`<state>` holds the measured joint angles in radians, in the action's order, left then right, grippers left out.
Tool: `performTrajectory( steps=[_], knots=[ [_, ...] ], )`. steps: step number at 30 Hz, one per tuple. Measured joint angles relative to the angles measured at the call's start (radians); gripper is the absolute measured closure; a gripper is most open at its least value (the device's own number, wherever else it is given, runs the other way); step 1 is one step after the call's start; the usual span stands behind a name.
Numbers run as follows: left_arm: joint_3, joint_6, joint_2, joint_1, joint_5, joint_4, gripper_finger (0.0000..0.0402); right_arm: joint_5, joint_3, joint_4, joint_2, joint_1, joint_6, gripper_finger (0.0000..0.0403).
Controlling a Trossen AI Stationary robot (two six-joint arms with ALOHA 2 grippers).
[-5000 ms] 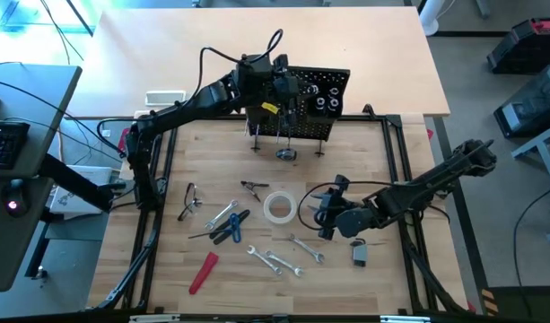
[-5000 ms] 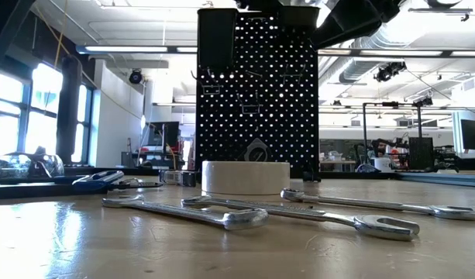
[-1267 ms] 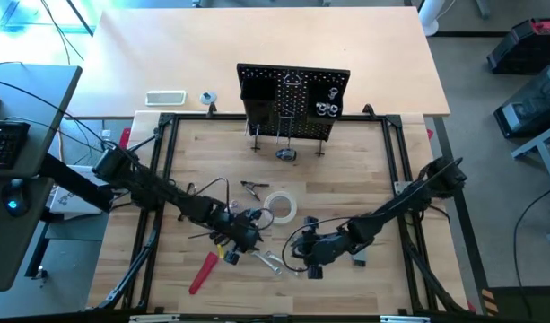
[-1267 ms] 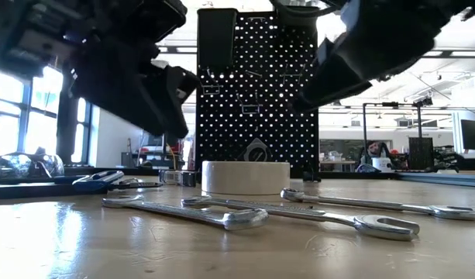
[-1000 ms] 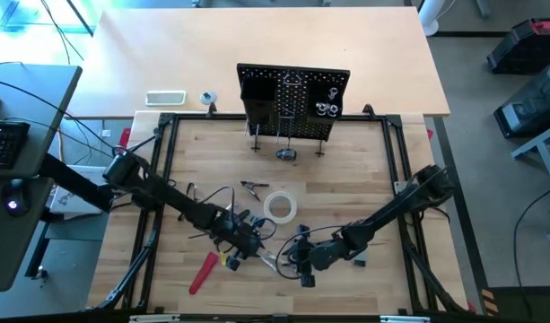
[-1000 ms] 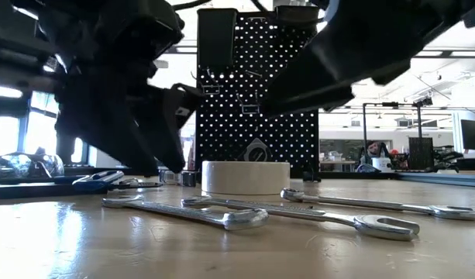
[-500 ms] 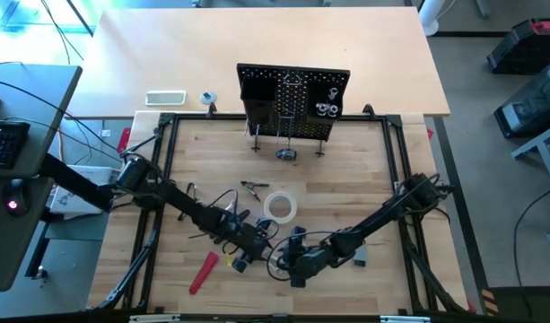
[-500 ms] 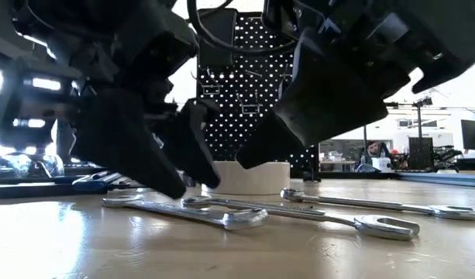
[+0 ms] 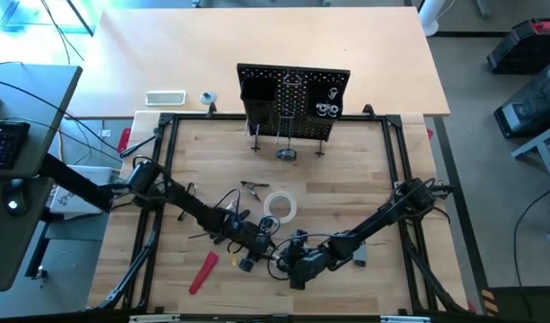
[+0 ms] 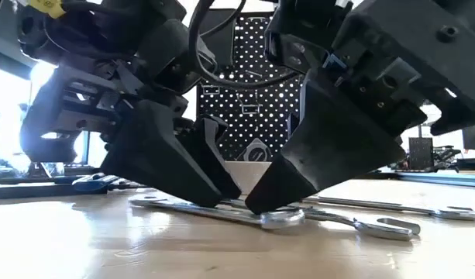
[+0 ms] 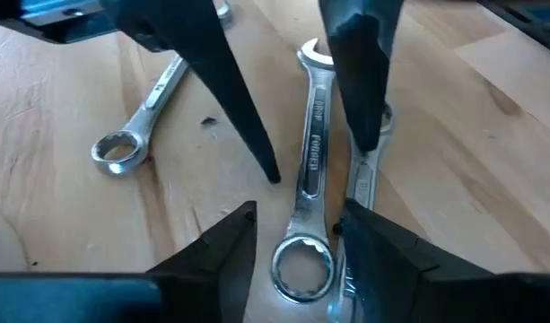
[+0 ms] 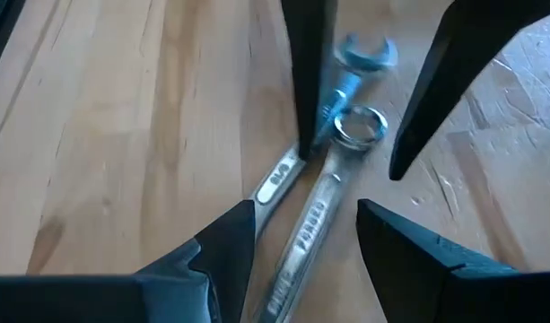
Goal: Hang tools onto peg board
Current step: Hang the silver wrench on the peg board
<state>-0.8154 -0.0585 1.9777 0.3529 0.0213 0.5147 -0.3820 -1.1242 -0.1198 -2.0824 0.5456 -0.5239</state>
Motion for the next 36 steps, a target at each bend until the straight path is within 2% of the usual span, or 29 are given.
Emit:
performTrajectory(
  steps=[4,7,12,19,26,36],
  knots=[
    [0.000,0.005,0.000,-0.009,0.015,-0.006,0.0274,-0.046,-0.003,0.023,-0.011,0.002,-0.022,0.0216],
    [0.000,0.006,0.000,-0.009,0.024,-0.018,0.0278,-0.079,-0.002,0.064,-0.014,0.001,-0.020,0.0237],
    [0.000,0.005,-0.001,-0.006,0.032,-0.044,0.0272,-0.085,-0.004,0.121,-0.012,-0.004,-0.021,0.0288],
    [0.001,0.003,-0.015,-0.010,0.042,-0.052,0.0261,-0.087,-0.001,0.139,-0.013,-0.006,0.003,0.0381],
    [0.004,-0.024,-0.047,-0.027,0.039,-0.078,0.0261,-0.095,-0.046,0.189,-0.016,-0.006,0.041,0.0377],
    [0.004,-0.023,-0.051,-0.035,0.016,-0.075,0.0261,-0.140,-0.190,0.421,-0.023,-0.006,0.137,0.0382]
  ],
)
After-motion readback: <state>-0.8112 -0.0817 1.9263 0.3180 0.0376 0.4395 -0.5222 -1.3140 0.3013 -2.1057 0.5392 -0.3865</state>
